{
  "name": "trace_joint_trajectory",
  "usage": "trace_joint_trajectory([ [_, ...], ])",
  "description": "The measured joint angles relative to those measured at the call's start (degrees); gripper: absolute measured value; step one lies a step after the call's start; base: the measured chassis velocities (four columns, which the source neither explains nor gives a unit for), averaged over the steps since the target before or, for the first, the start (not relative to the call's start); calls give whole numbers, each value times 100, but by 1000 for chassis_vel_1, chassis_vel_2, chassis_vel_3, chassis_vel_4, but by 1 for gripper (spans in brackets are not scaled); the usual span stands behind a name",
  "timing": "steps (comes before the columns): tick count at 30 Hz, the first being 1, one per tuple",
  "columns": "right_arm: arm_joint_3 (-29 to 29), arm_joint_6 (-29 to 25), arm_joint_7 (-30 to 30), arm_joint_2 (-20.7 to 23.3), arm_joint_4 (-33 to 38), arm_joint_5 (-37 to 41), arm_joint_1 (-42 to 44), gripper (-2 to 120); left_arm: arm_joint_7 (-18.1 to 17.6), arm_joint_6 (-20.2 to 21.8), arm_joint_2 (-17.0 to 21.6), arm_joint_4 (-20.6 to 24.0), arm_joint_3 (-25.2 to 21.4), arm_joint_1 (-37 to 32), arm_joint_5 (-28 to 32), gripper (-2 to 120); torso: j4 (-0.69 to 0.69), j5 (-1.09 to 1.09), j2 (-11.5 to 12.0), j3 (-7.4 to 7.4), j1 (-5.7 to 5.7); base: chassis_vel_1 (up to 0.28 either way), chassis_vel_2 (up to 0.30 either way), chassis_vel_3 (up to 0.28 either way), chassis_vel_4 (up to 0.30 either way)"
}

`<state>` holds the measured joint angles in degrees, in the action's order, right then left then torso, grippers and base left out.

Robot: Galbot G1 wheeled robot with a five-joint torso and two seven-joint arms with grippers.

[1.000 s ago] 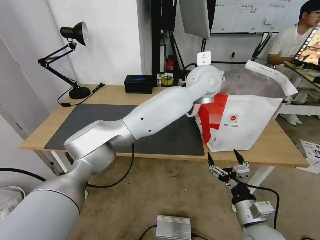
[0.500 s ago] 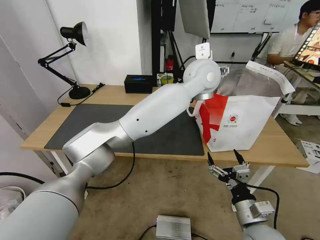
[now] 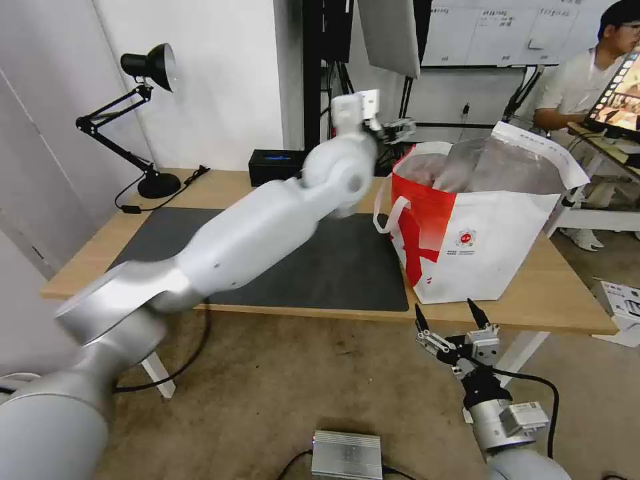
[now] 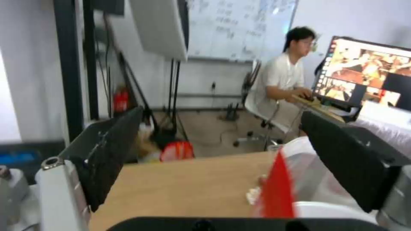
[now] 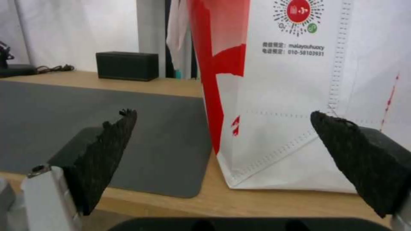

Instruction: Pick up the trash from the table and place it into the takeout bag.

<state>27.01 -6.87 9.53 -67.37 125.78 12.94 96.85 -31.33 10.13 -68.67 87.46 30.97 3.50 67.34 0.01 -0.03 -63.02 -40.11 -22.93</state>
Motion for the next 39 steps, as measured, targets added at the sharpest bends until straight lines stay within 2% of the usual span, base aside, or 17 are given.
trace_joint_trajectory([
  [4, -1, 0, -2, 0, 0, 0, 0, 100, 279, -102, 546, 329, -10, -317, -310, 100, -1, 0, 0, 0, 1, 0, 0, 0, 0],
  [6, 0, 0, -1, 0, 0, 0, 0, 100, 433, -99, 1019, 613, -174, -667, -457, 100, -3, 1, 0, 0, 0, 0, 0, 0, 0],
  [7, 0, 0, -1, 0, 0, 0, 0, 100, 433, -99, 1019, 613, -174, -667, -457, 100, -3, 1, 0, 0, 0, 0, 0, 0, 0],
  [10, -1, 0, -1, 0, 0, 0, 0, 100, 439, 4, 1626, 1062, -677, -1343, -656, 100, 0, -1, 0, 0, 0, 0, 0, 0, 0],
  [11, -1, 0, -1, 0, 0, 0, 0, 100, 439, 4, 1626, 1062, -677, -1343, -656, 100, 0, -1, 0, 0, 0, 0, 0, 0, 0],
  [14, -1, 0, -1, 0, 0, 0, 0, 100, 476, 166, 2182, 1605, -1491, -2219, -933, 100, -1, 2, 0, 1, 1, 0, 0, 0, 0],
  [18, -1, 0, -2, 1, 0, 0, 0, 100, 649, 222, 2530, 1923, -2053, -2900, -1130, 100, -1, 1, 0, 1, 1, 0, 0, 0, 0],
  [20, 0, 0, 0, 0, 0, 0, 0, 100, 813, 249, 2813, 2251, -2824, -3742, -1381, 100, 1, 0, 0, 1, 1, 0, 0, 0, 0],
  [21, 0, 0, 0, 0, 0, 0, 0, 100, 813, 249, 2813, 2251, -2824, -3742, -1381, 100, 1, 0, 0, 1, 1, 0, 0, 0, 0],
  [24, -1, 0, 0, 0, 1, 0, 0, 100, 937, 233, 3078, 2768, -3881, -4945, -1595, 100, -1, 4, 0, 1, 1, 0, 0, 0, 0],
  [25, 0, 0, -1, 1, 1, 0, 0, 100, 985, 226, 3089, 2964, -4292, -5426, -1685, 100, -1, 2, 0, 1, 1, 0, 0, 0, 0],
  [26, 0, 0, -1, 1, 1, 0, 0, 100, 985, 226, 3089, 2964, -4292, -5426, -1685, 100, -1, 2, 0, 1, 1, 0, 0, 0, 0],
  [28, 0, 0, 0, 0, 0, 0, 0, 100, 1098, 217, 2997, 3303, -5127, -6284, -1890, 100, 0, 4, -1, 1, 2, 0, 0, 0, 0],
  [30, -1, 0, -1, 0, 1, 0, 0, 100, 1137, 215, 2953, 3365, -5279, -6442, -1953, 100, 0, 5, -1, 1, 2, 0, 0, 0, 0],
  [32, -1, 0, -1, 1, 0, 0, 0, 100, 1344, 216, 2694, 3598, -5903, -7168, -2350, 100, -2, 3, -1, 1, 2, 0, 0, 0, 0],
  [36, 0, 0, -1, 0, 1, 0, 0, 100, 1443, 213, 2343, 3737, -6206, -7611, -2578, 100, 0, 2, -1, 1, 2, 0, 0, 0, 0],
  [39, -1, 0, -1, 0, 1, 0, 0, 100, 1525, 230, 1838, 3838, -6394, -7960, -2887, 100, -2, 2, -1, 1, 2, 0, 0, 0, 0],
])
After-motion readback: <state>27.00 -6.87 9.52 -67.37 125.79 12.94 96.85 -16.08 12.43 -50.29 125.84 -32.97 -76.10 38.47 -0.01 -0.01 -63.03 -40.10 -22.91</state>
